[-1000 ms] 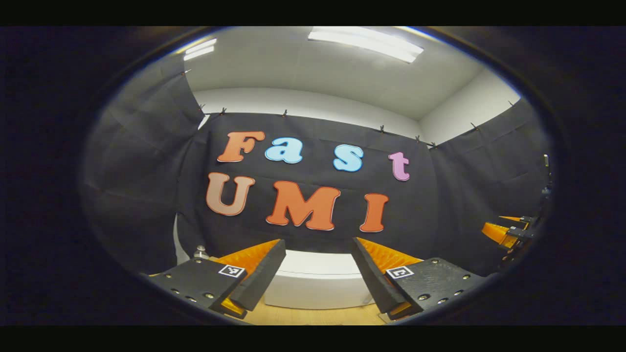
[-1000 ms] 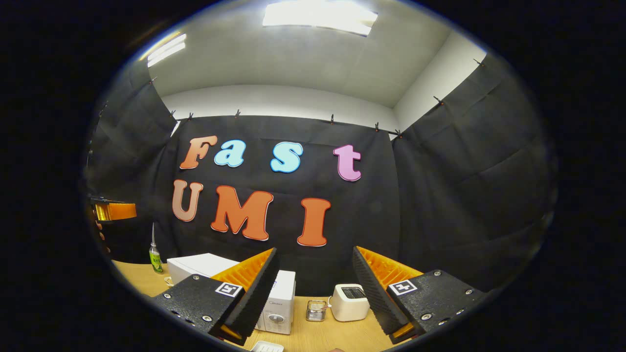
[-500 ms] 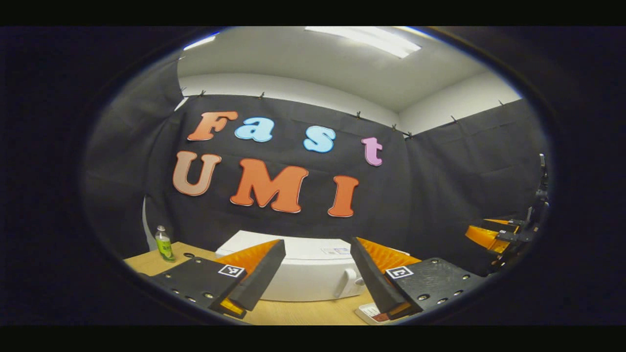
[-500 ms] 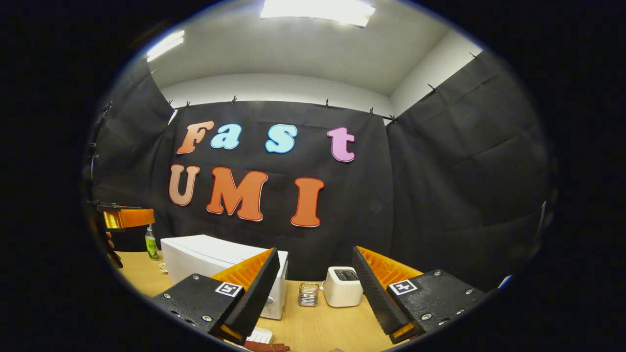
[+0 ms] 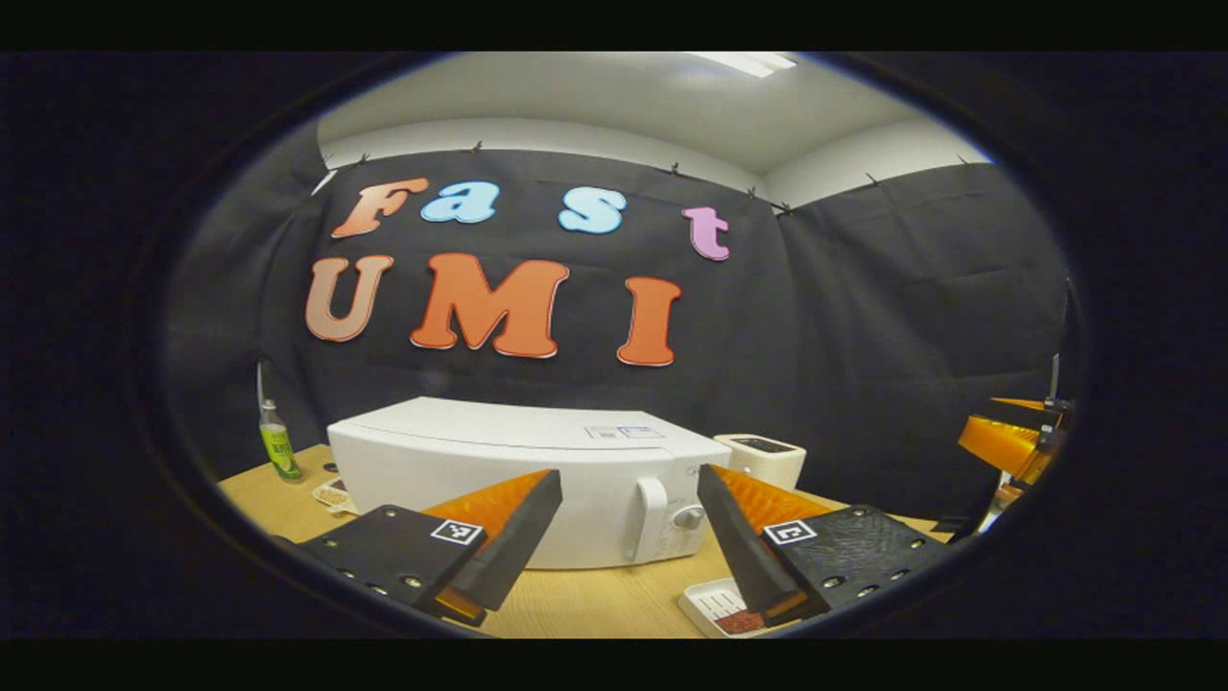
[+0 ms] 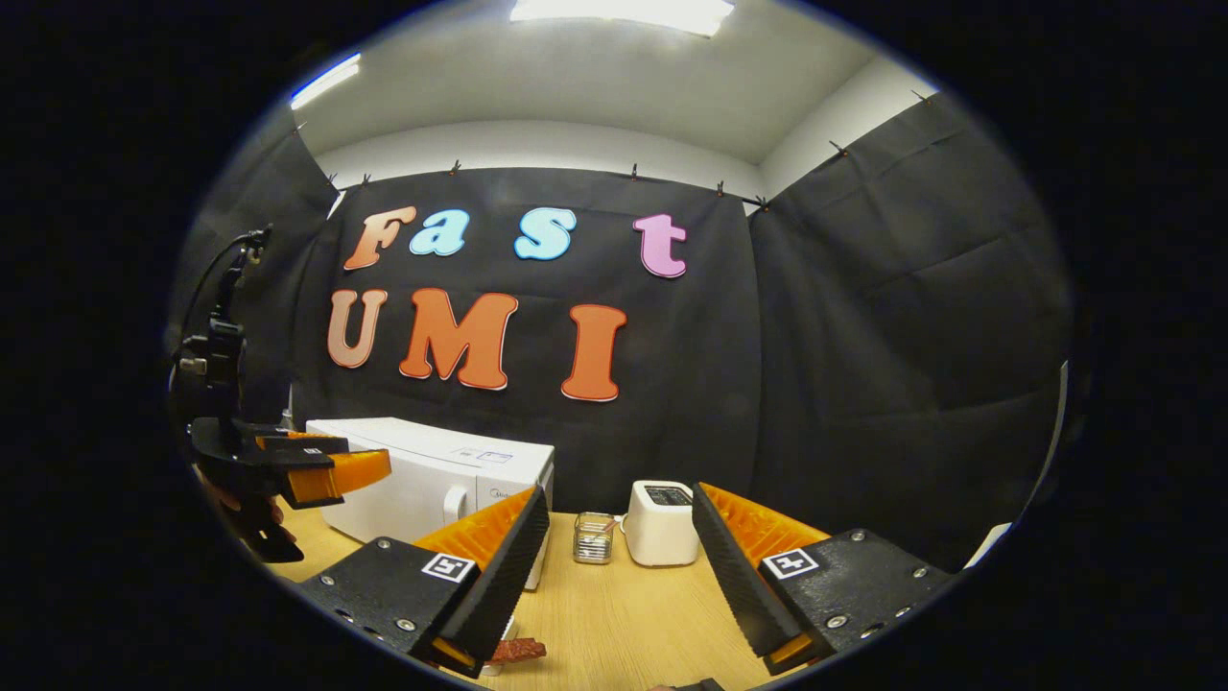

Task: Open the microwave oven with the left hand, put the food in, and close the microwave oven.

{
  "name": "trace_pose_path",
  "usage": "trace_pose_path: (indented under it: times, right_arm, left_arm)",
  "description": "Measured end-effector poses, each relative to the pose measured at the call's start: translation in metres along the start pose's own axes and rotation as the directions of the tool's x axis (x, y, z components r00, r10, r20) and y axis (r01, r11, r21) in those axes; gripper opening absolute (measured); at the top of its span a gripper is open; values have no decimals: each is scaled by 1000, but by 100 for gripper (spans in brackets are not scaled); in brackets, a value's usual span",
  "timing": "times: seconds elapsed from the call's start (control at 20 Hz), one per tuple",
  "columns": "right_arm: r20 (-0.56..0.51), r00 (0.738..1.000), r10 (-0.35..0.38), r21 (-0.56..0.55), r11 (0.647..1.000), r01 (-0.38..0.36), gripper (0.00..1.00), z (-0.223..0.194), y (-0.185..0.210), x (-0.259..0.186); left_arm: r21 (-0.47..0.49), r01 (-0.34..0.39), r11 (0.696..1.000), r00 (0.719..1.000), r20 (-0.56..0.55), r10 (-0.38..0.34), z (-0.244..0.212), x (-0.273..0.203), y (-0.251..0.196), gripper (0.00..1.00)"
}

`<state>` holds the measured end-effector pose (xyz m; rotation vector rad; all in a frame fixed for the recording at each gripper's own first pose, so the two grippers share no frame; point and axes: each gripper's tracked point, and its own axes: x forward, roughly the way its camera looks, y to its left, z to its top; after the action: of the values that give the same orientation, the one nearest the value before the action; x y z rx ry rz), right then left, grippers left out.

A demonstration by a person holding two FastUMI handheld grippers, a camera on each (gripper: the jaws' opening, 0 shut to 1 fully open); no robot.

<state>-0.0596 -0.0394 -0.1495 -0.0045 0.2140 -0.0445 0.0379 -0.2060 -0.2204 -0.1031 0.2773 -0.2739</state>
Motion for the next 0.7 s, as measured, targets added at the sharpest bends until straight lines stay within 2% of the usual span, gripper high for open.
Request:
trace_pose_path:
  times: [0.35, 0.55, 0.6, 0.65, 0.7]
  right_arm:
    - [-30, 999, -13, 17, 1000, 13, 93, -32, -14, -1]
    - [-68, 997, -25, 12, 1000, 25, 93, -52, -23, 2]
    - [-80, 997, -25, 17, 1000, 26, 93, -56, -24, 2]
    - [-89, 996, -20, 26, 999, 22, 93, -59, -23, 3]
    - [-97, 995, -14, 37, 999, 18, 93, -61, -23, 4]
  left_arm:
    - [88, -42, 995, 991, -121, 52, -78, 55, -17, 78]
    - [67, -67, 995, 981, -176, 78, -109, 78, -16, 70]
    - [65, -88, 994, 977, -187, 99, -114, 83, -12, 64]
    - [46, -82, 996, 977, -194, 90, -118, 86, -14, 60]
    - [28, -79, 996, 976, -199, 83, -123, 90, -18, 50]
